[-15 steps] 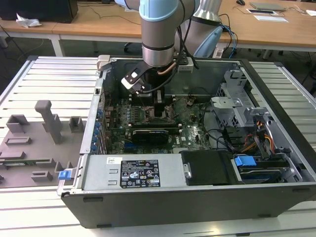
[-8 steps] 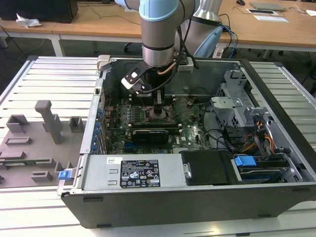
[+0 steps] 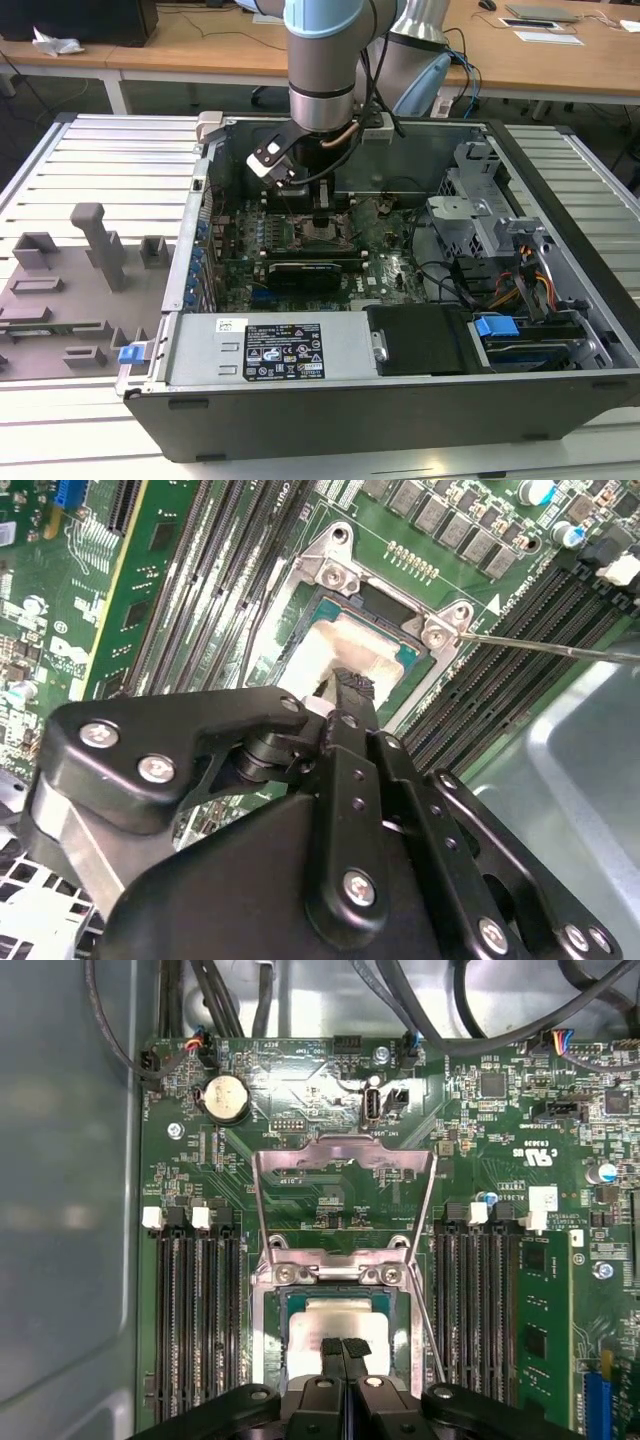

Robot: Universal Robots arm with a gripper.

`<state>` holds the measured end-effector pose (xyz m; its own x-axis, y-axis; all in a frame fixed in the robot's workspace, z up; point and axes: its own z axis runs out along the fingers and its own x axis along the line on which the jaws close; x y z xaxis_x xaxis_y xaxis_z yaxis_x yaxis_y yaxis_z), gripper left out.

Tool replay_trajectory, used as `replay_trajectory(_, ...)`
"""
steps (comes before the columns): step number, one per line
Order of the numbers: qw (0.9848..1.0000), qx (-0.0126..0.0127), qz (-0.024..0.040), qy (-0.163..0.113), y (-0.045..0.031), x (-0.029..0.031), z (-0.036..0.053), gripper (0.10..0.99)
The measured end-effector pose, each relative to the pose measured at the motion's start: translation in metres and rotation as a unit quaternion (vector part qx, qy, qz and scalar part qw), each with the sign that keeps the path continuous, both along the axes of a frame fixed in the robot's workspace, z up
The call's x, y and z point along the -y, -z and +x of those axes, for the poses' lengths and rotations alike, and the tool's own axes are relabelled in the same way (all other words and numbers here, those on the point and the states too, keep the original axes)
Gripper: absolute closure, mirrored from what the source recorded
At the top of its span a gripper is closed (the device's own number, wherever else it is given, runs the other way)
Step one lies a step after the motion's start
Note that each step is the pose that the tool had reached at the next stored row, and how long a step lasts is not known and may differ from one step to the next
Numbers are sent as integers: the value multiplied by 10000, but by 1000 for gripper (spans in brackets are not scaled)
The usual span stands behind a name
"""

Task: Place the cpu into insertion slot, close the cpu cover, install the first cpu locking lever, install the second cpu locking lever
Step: 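Place the cpu into insertion slot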

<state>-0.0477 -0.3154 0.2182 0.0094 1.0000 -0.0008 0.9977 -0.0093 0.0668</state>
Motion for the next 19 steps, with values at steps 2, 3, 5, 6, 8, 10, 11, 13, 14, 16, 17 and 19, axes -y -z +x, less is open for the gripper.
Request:
replay_trajectory(2,10000,0,0,0,-61,0,0,980)
replay_trajectory(3,10000,0,0,0,-93,0,0,980)
replay_trajectory(5,10000,0,0,0,-145,0,0,980)
replay_trajectory(6,10000,0,0,0,-172,0,0,980)
replay_trajectory(8,10000,0,0,0,-232,0,0,980)
replay_trajectory(10,10000,0,0,0,-290,0,0,980)
replay_trajectory(11,10000,0,0,0,-326,0,0,980)
replay_trajectory(13,10000,0,1,0,-343,0,0,980)
replay_trajectory(14,10000,0,0,0,-355,0,0,980)
replay_trajectory(16,10000,0,0,0,-379,0,0,980)
replay_trajectory(17,10000,0,0,0,-392,0,0,980)
replay_trajectory(19,10000,0,0,0,-422,0,0,980)
